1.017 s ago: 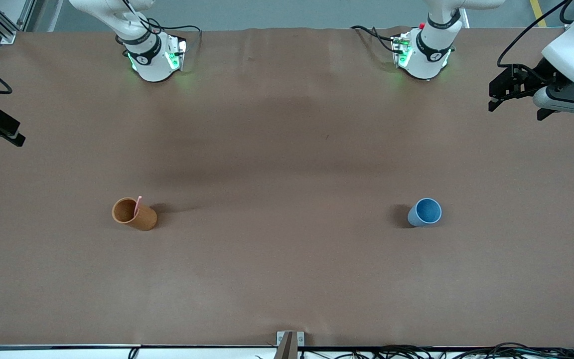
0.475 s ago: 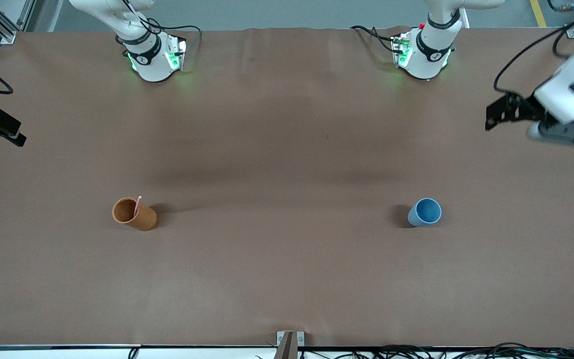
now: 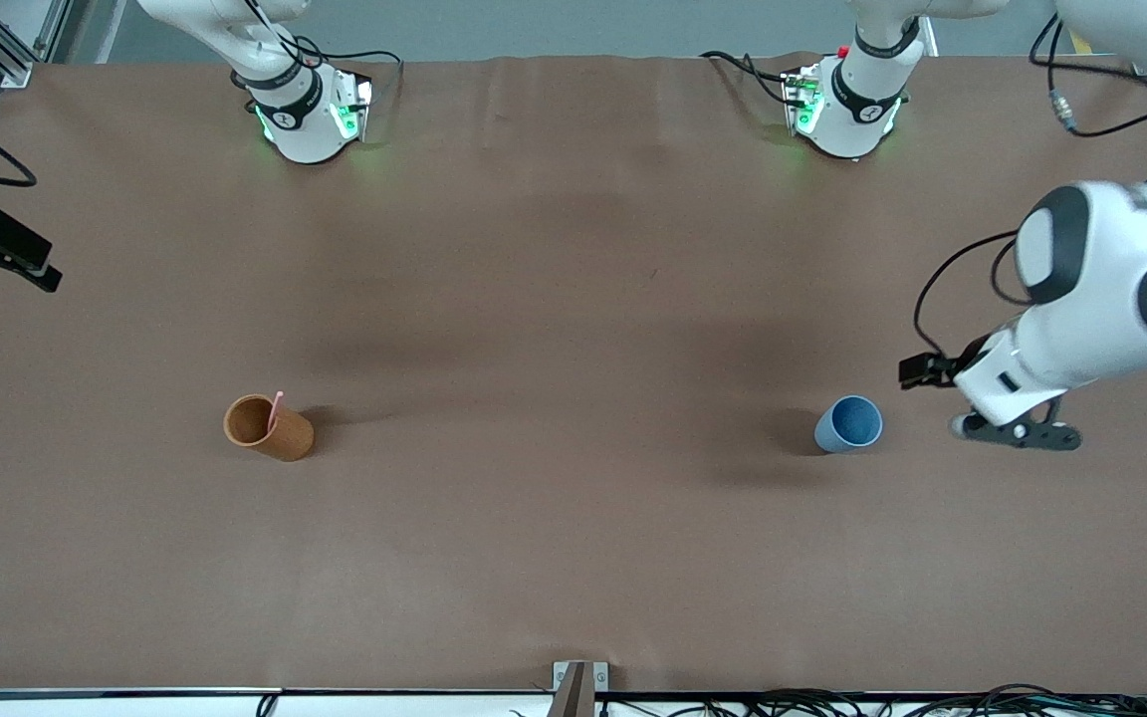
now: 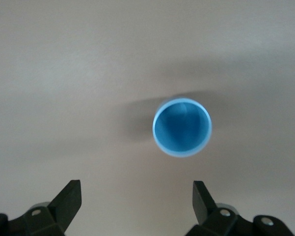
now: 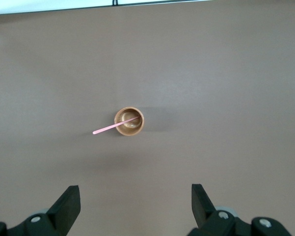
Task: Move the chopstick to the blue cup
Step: 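Grasp the blue cup with the left gripper while the right gripper reaches the orange cup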
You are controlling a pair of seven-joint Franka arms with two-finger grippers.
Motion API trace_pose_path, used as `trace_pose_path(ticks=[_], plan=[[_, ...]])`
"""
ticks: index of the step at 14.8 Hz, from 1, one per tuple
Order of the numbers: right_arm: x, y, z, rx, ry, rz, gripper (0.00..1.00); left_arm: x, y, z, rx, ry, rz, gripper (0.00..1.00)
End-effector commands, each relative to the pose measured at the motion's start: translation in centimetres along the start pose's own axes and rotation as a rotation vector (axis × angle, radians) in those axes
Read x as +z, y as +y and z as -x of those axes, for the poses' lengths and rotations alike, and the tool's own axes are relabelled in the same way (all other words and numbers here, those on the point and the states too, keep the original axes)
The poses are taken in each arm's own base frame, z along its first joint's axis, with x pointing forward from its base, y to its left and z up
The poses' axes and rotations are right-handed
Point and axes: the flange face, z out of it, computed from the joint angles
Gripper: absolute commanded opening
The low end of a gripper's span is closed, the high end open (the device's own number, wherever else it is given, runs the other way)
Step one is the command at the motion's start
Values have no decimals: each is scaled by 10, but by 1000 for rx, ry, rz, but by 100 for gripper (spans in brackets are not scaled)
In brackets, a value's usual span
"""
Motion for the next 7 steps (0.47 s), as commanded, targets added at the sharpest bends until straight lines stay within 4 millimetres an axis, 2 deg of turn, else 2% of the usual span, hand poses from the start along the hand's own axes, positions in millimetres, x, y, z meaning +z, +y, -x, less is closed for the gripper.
trace_pose_path(ticks=[1, 4, 7], plan=[[16, -25, 2, -26, -15, 39, 100, 40, 1, -4, -6, 14, 9, 100], [54, -58, -11, -2, -20, 70, 100, 72, 5, -12, -14, 25, 8, 100], [101, -83, -27, 25, -60, 90, 99, 91, 12, -17, -5, 33, 10, 100]])
